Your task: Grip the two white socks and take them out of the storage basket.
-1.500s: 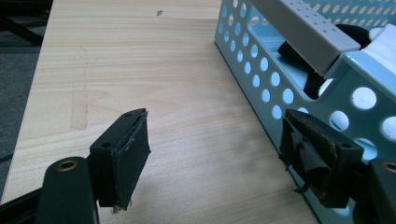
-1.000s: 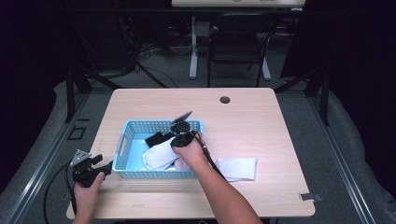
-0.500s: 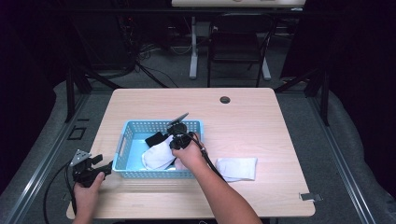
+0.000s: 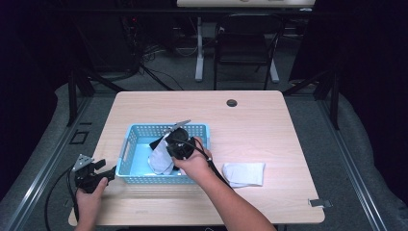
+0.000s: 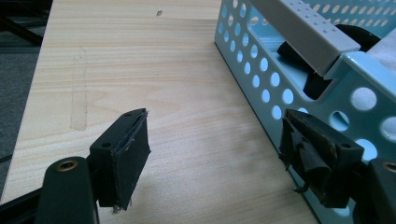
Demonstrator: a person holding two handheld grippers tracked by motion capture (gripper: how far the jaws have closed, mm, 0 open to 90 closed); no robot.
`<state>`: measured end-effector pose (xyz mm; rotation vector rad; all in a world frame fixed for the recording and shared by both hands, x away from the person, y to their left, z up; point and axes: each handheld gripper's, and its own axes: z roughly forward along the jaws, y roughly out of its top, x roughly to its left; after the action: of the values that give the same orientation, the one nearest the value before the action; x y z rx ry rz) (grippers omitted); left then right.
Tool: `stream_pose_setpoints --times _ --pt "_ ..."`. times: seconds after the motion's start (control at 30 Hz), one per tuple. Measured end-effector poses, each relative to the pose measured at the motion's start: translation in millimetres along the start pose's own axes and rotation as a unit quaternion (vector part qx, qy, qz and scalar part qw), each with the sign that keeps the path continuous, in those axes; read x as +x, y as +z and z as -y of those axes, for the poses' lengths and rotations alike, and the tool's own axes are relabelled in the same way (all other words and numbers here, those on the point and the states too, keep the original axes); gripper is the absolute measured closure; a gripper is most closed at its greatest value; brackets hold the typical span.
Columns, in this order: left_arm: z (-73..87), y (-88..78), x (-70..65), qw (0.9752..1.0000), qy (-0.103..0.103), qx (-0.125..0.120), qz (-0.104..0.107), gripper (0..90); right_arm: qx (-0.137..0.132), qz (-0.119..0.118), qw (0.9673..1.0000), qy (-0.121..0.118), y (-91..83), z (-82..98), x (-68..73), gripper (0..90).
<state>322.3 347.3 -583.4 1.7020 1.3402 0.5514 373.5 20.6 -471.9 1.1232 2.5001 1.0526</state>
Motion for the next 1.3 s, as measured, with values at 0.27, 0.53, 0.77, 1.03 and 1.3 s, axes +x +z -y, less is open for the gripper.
stream_pose_setpoints --times 0.27,0.53,0.77,1.03,1.3 --pt "0.0 0.1 -0.1 1.0000 0.000 0.000 0.000 23.9 -0.056 -0.009 0.9981 -0.025 -17.4 0.1 11.2 87.2" --pt "0.0 0.2 -0.1 1.0000 0.000 0.000 0.000 23.9 -0.120 -0.011 0.9922 -0.033 -38.0 1.8 18.6 88.1" --pt "0.0 0.1 0.3 1.0000 -0.001 0.000 -0.002 23.9 -0.146 -0.013 0.9888 -0.026 -51.4 4.6 18.5 88.5" --pt "0.1 0.5 0.4 1.0000 -0.002 0.001 -0.002 23.9 -0.192 -0.015 0.9811 -0.014 -78.4 9.7 18.4 88.5" --pt "0.1 0.5 0.2 1.0000 -0.001 0.002 -0.002 23.9 -0.231 0.001 0.9729 -0.010 -114.5 18.3 15.1 88.7"
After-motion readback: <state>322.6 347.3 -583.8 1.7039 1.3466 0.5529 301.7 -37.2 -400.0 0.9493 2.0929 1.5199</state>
